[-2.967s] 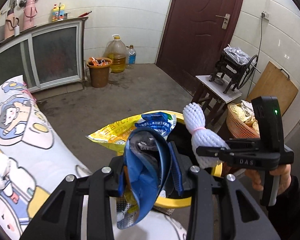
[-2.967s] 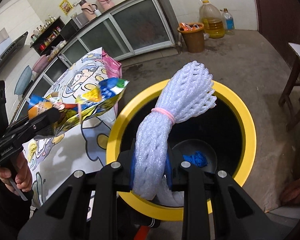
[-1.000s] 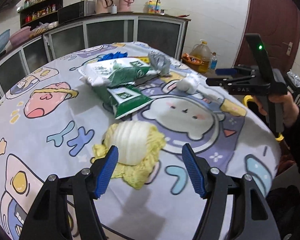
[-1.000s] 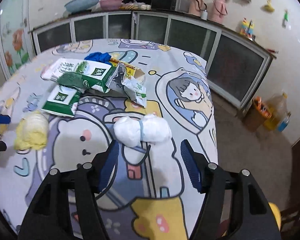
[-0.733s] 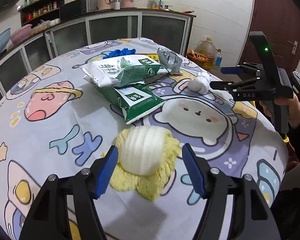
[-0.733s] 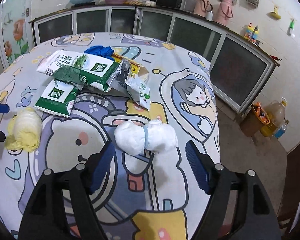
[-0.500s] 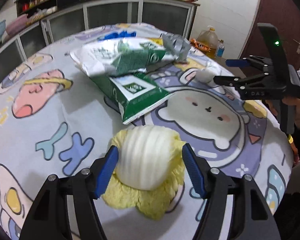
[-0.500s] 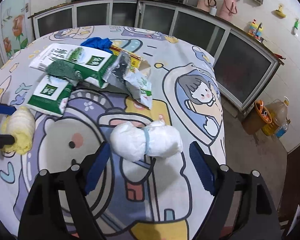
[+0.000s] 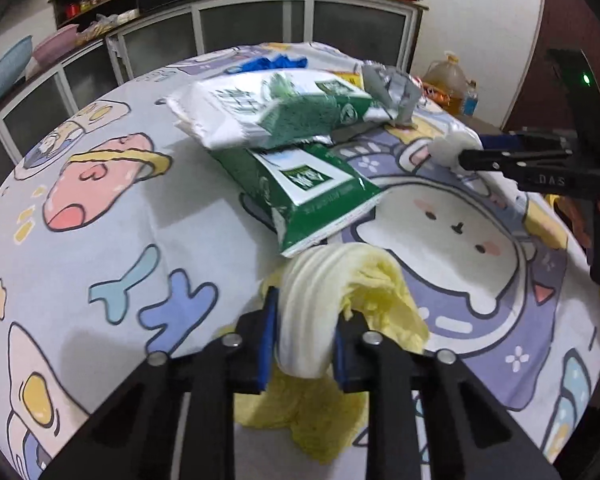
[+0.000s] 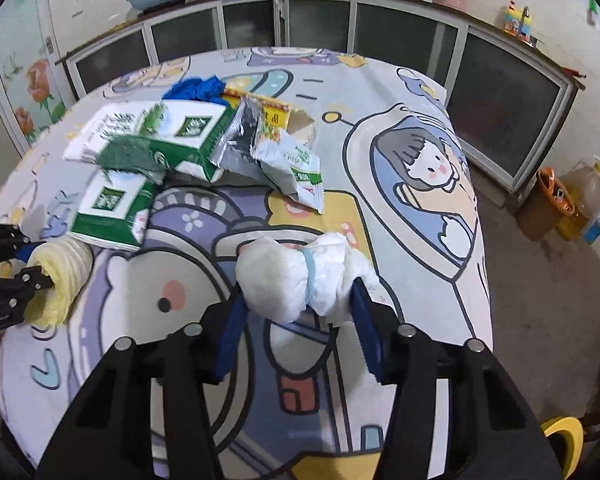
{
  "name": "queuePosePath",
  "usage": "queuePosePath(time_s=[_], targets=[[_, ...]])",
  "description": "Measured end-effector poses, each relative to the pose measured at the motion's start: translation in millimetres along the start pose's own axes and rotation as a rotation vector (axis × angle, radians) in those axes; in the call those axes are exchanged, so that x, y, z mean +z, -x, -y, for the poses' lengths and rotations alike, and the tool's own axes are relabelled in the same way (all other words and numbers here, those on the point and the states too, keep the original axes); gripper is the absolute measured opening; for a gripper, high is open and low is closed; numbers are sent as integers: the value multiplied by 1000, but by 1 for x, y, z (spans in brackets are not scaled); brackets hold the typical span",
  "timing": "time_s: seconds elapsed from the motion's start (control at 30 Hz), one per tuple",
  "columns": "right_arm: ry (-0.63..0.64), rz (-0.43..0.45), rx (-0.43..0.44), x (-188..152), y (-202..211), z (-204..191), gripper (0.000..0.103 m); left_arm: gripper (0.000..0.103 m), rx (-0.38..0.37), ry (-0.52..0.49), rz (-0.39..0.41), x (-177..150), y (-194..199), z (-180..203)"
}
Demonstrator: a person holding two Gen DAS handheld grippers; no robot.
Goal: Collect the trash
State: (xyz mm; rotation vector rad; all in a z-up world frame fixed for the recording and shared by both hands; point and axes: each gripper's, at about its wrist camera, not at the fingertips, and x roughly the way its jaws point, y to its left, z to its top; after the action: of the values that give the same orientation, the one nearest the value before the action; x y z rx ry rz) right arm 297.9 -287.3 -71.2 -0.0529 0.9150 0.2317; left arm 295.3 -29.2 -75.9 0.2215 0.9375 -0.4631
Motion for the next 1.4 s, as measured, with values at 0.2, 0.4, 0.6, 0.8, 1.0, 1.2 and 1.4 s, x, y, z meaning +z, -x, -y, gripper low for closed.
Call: queuePosePath(time_s=[0.2, 0.4, 0.6, 0.8, 1.0, 1.2, 1.4], targets=[[-33, 50, 48, -5, 39, 2, 48, 19, -2, 20, 58, -4, 35, -6], [-14, 92, 48, -13, 74, -4, 48, 19, 15, 18, 110, -11, 71, -1], [-10, 129, 52, -22, 103, -8, 48, 19, 16, 14, 145, -16, 97, 8], [-19, 148, 54, -36, 122, -7, 48, 19, 9, 4, 165, -18, 110, 20], [-40, 156, 42, -52, 137, 1, 48, 19, -4, -8, 181, -19, 120, 34], [-73, 168, 23, -70, 153, 16, 48, 19, -15, -35, 205, -13, 129, 50], [-109, 190, -3, -87, 172, 35, 48, 19, -44, -72, 225, 1, 135, 76]])
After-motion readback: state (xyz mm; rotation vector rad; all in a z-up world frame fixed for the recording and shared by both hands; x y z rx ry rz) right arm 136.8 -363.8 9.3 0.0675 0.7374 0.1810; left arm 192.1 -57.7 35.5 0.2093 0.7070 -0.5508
